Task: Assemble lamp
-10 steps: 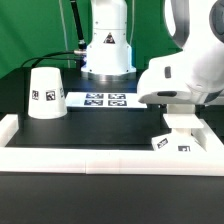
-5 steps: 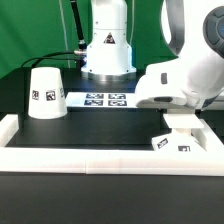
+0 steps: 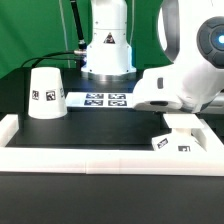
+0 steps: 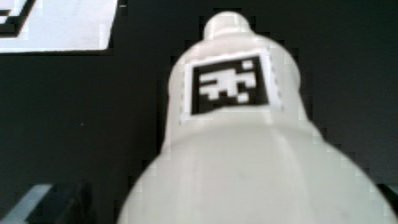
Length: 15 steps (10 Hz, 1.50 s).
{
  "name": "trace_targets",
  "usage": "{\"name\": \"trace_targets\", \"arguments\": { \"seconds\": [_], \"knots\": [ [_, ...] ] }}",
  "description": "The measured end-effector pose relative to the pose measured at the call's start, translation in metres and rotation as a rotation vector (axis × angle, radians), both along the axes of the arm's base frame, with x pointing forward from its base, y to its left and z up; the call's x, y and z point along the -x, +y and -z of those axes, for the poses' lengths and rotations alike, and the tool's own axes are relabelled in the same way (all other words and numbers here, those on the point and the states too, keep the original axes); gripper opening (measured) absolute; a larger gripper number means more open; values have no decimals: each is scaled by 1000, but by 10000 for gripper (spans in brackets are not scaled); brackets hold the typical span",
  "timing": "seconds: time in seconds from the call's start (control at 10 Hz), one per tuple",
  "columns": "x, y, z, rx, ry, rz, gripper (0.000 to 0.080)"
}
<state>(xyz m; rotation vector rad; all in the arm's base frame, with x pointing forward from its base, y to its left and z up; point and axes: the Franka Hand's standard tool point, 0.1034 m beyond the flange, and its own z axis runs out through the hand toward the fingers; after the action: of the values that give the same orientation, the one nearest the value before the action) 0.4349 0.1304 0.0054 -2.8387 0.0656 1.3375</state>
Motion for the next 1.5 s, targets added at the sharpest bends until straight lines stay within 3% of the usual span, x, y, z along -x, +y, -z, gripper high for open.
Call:
{"name": "trace_targets", "arguments": {
  "seconds": [0.2, 0.3, 0.7, 0.8, 1.0, 1.3, 1.4, 1.5],
  "knots": [
    [0, 1, 0, 0, 0, -1, 699],
    [0, 0, 0, 0, 0, -1, 571],
    [0, 0, 0, 0, 0, -1, 576],
    [-2, -1, -2, -24, -2, -22, 576],
    [-21, -10, -29, -92, -42, -56, 577],
    [-46, -22, -78, -112, -49, -40, 577],
    [-52, -22, -86, -102, -74, -29, 577],
    [-54, -21, -81, -102, -104, -28, 577]
  ]
}}
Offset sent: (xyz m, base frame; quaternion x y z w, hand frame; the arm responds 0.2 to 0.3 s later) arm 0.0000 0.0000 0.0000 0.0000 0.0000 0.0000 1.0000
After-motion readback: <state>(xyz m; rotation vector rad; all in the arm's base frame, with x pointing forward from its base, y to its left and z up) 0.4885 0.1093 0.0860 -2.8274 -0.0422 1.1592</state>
